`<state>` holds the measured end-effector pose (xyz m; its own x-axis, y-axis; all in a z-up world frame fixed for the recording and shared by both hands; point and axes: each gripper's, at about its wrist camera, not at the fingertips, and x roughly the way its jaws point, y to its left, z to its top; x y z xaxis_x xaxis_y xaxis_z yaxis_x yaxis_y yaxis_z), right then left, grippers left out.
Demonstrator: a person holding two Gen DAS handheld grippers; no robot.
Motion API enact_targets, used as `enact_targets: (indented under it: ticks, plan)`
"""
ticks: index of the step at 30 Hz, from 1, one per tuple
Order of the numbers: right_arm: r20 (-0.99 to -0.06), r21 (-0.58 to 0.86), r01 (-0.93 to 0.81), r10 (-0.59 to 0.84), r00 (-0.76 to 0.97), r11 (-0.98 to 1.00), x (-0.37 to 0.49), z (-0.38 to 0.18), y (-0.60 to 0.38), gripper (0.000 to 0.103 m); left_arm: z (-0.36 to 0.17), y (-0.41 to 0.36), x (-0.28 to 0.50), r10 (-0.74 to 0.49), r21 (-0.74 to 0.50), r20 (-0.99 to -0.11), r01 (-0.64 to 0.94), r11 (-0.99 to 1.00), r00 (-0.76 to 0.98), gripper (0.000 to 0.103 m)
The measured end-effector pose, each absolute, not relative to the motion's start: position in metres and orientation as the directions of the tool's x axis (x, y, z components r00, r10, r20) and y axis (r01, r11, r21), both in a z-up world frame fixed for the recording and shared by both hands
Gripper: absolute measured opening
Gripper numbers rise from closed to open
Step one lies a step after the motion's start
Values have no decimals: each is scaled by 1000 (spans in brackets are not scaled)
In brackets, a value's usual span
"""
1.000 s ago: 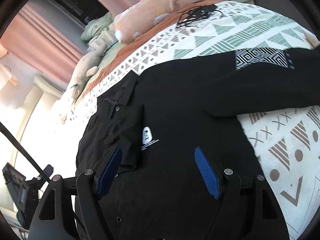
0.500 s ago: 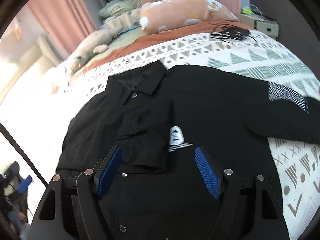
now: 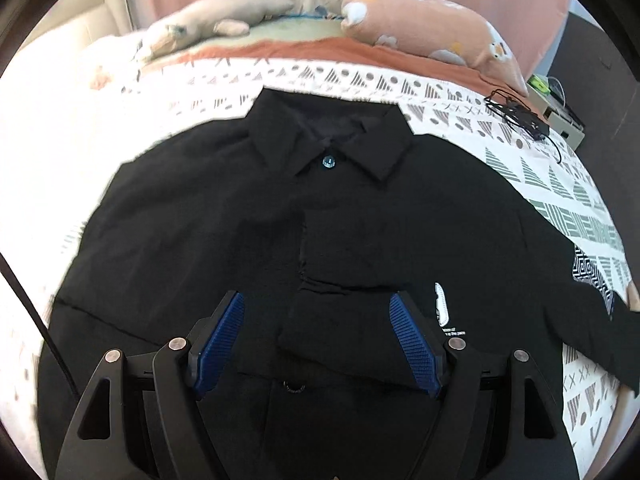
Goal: Fold large clothes
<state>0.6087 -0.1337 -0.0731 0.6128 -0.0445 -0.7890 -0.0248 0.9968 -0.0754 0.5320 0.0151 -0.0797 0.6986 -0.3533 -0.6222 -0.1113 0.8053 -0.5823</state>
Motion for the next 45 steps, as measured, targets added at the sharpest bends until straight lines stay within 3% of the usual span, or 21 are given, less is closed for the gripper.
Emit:
enact_targets:
  ticks: [5, 14, 17, 21, 28, 30, 32, 33, 38, 45]
  plan:
    - [-814, -248, -29, -192, 548, 968, 630, -100, -120, 74, -80, 12, 532, -378, -594, -611, -88, 800, 696, 103]
    - [-744, -340, 86, -324, 584, 936, 629, -69, -177, 74, -76, -7, 531, -408, -589, -605, -40, 807, 684, 103]
    - [-737, -296, 143, -321, 595, 944, 619, -56, -202, 74, -76, -12, 530, -413, -590, -605, -35, 806, 681, 103]
    - [-780, -130, 148, -193, 595, 981, 607, -54, -231, 74, -77, -19, 530, -406, -572, -617, -30, 819, 674, 103]
    - [-834, -52, 107, -102, 542, 993, 608, -101, -244, 74, -82, -27, 532, -409, -564, -632, -30, 825, 658, 103]
    - [-848, -47, 103, -94, 521, 994, 613, -116, -246, 67, -84, -28, 533, -410, -564, -634, -29, 825, 655, 103]
    - [-867, -22, 90, -63, 494, 996, 623, -135, -245, 39, -85, -29, 534, -407, -559, -641, -33, 828, 651, 103]
    - [-872, -14, 83, -52, 486, 996, 629, -142, -244, 35, -87, -29, 535, -405, -558, -644, -35, 829, 649, 103]
    - [-858, -4, 103, -56, 511, 995, 648, -145, -255, 29, -89, -31, 536, -398, -549, -652, -40, 835, 645, 103]
    - [-839, 54, 155, -39, 543, 986, 644, -130, -267, 30, -86, -45, 535, -389, -514, -662, -10, 858, 641, 103]
